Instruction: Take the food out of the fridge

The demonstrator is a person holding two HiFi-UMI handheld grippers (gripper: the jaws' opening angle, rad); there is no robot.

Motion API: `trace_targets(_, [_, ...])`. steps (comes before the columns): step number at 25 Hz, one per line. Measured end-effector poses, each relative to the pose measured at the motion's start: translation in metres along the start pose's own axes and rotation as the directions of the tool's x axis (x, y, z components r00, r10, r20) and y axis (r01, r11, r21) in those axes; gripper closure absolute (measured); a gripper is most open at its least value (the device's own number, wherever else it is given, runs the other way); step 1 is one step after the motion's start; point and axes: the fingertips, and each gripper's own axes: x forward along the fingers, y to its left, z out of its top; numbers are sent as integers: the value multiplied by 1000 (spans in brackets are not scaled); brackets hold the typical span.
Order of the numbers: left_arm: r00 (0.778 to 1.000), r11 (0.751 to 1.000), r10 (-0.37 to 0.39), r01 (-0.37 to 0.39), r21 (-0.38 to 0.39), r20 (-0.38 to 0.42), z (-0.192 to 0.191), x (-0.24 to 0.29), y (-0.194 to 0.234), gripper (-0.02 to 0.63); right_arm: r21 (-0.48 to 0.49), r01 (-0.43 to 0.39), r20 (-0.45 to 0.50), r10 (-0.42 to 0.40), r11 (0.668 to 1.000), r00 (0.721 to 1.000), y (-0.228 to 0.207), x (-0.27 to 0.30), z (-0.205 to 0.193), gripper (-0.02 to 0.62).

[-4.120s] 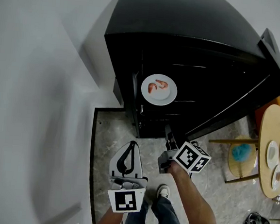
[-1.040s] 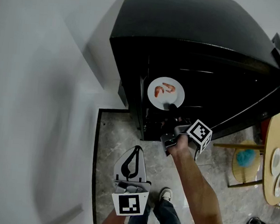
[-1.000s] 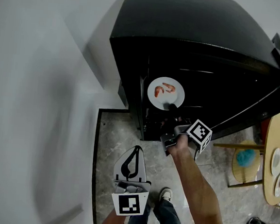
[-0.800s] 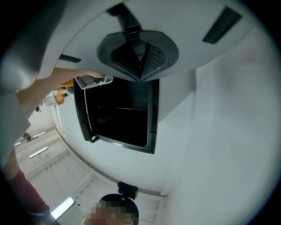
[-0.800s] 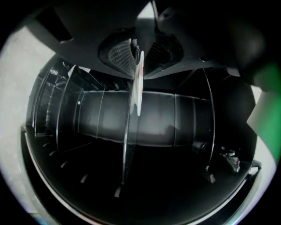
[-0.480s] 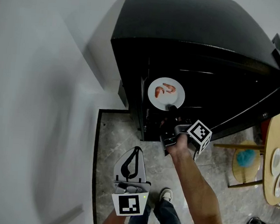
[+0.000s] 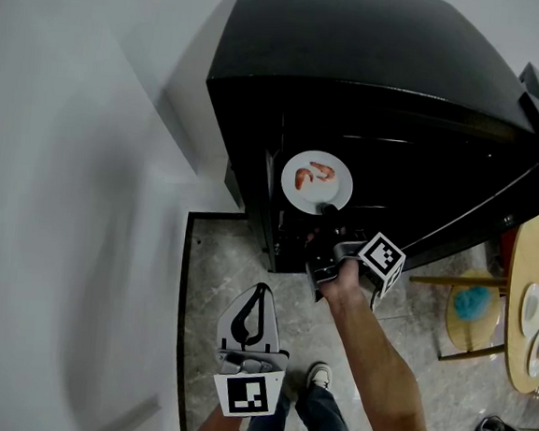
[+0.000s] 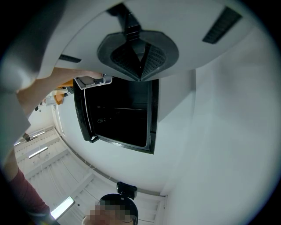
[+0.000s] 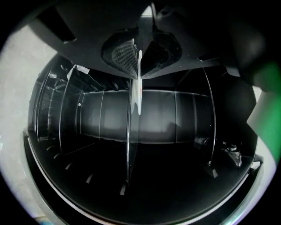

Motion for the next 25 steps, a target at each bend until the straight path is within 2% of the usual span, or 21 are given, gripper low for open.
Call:
trace_targets(10, [1000, 1000, 2, -2, 2, -1, 1, -1, 0, 594, 20, -8, 3, 7, 1000, 1000, 0, -2, 2, 558])
trace_targets(25, [1000, 1000, -3, 3, 3, 7, 3, -3, -2, 593, -4, -26, -1, 26, 1000, 1000, 8, -5, 1, 563])
